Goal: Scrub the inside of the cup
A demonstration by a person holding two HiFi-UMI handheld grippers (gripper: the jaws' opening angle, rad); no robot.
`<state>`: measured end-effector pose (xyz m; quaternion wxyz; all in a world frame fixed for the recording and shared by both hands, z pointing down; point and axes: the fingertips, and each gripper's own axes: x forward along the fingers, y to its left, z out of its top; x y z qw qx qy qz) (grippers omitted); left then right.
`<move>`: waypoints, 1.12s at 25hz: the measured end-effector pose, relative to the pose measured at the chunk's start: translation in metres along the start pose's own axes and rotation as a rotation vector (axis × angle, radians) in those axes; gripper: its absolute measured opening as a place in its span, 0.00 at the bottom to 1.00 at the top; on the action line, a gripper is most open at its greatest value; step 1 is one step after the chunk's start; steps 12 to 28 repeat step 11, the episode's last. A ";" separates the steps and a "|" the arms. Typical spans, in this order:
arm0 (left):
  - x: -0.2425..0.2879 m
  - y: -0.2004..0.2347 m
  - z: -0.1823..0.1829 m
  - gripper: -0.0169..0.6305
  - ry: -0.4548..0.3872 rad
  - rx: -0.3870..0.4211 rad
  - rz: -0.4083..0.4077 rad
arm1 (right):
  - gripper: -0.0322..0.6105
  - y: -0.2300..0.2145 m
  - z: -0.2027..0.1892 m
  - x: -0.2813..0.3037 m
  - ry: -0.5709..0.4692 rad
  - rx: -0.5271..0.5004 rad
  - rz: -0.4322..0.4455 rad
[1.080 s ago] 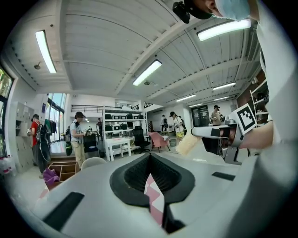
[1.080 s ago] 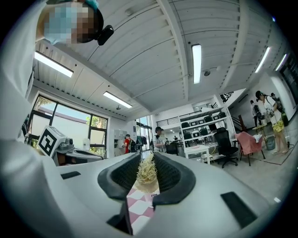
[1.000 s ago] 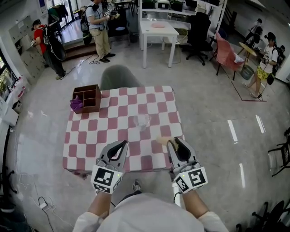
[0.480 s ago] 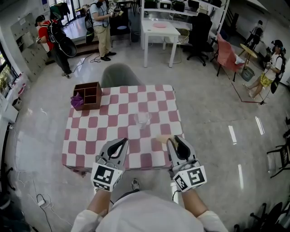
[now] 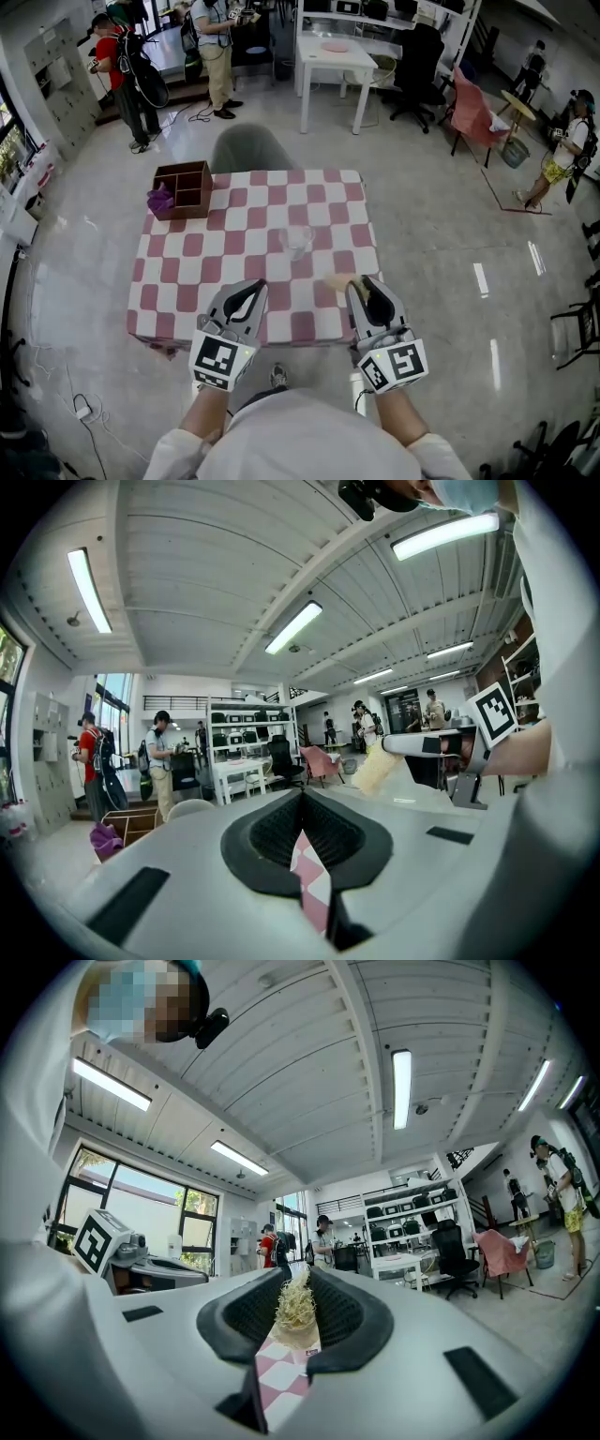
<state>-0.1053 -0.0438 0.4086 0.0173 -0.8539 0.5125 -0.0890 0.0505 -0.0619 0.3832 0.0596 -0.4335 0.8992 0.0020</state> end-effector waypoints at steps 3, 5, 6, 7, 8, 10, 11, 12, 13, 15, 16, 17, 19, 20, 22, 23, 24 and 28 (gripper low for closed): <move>0.000 0.001 -0.001 0.07 -0.001 0.000 -0.001 | 0.21 0.000 -0.001 0.000 0.002 -0.002 0.000; 0.001 0.001 -0.002 0.08 -0.001 0.000 -0.002 | 0.21 0.000 -0.001 0.000 0.004 -0.002 -0.001; 0.001 0.001 -0.002 0.07 -0.002 0.000 -0.002 | 0.21 0.000 -0.002 0.001 0.005 -0.002 -0.001; 0.002 0.001 -0.001 0.07 -0.002 0.000 -0.004 | 0.21 0.001 -0.001 0.001 0.005 -0.002 -0.001; 0.002 0.001 -0.001 0.07 -0.003 0.001 -0.005 | 0.21 0.001 -0.001 0.001 0.005 -0.002 0.000; 0.003 0.001 0.000 0.07 -0.005 0.004 -0.007 | 0.21 0.001 -0.001 0.002 0.004 -0.003 0.001; 0.003 0.001 0.000 0.08 -0.006 0.005 -0.008 | 0.21 0.001 -0.001 0.002 0.004 -0.004 0.002; 0.003 0.001 0.000 0.08 -0.006 0.005 -0.008 | 0.21 0.001 -0.001 0.002 0.004 -0.004 0.002; 0.003 0.001 0.000 0.08 -0.006 0.005 -0.008 | 0.21 0.001 -0.001 0.002 0.004 -0.004 0.002; 0.003 0.001 0.000 0.08 -0.006 0.005 -0.008 | 0.21 0.001 -0.001 0.002 0.004 -0.004 0.002; 0.003 0.001 0.000 0.08 -0.006 0.005 -0.008 | 0.21 0.001 -0.001 0.002 0.004 -0.004 0.002; 0.003 0.001 0.000 0.08 -0.006 0.005 -0.008 | 0.21 0.001 -0.001 0.002 0.004 -0.004 0.002; 0.003 0.001 0.000 0.08 -0.006 0.005 -0.008 | 0.21 0.001 -0.001 0.002 0.004 -0.004 0.002; 0.003 0.001 0.000 0.08 -0.006 0.005 -0.008 | 0.21 0.001 -0.001 0.002 0.004 -0.004 0.002; 0.003 0.001 0.000 0.08 -0.006 0.005 -0.008 | 0.21 0.001 -0.001 0.002 0.004 -0.004 0.002; 0.003 0.001 0.000 0.08 -0.006 0.005 -0.008 | 0.21 0.001 -0.001 0.002 0.004 -0.004 0.002; 0.003 0.001 0.000 0.08 -0.006 0.005 -0.008 | 0.21 0.001 -0.001 0.002 0.004 -0.004 0.002; 0.003 0.001 0.000 0.08 -0.006 0.005 -0.008 | 0.21 0.001 -0.001 0.002 0.004 -0.004 0.002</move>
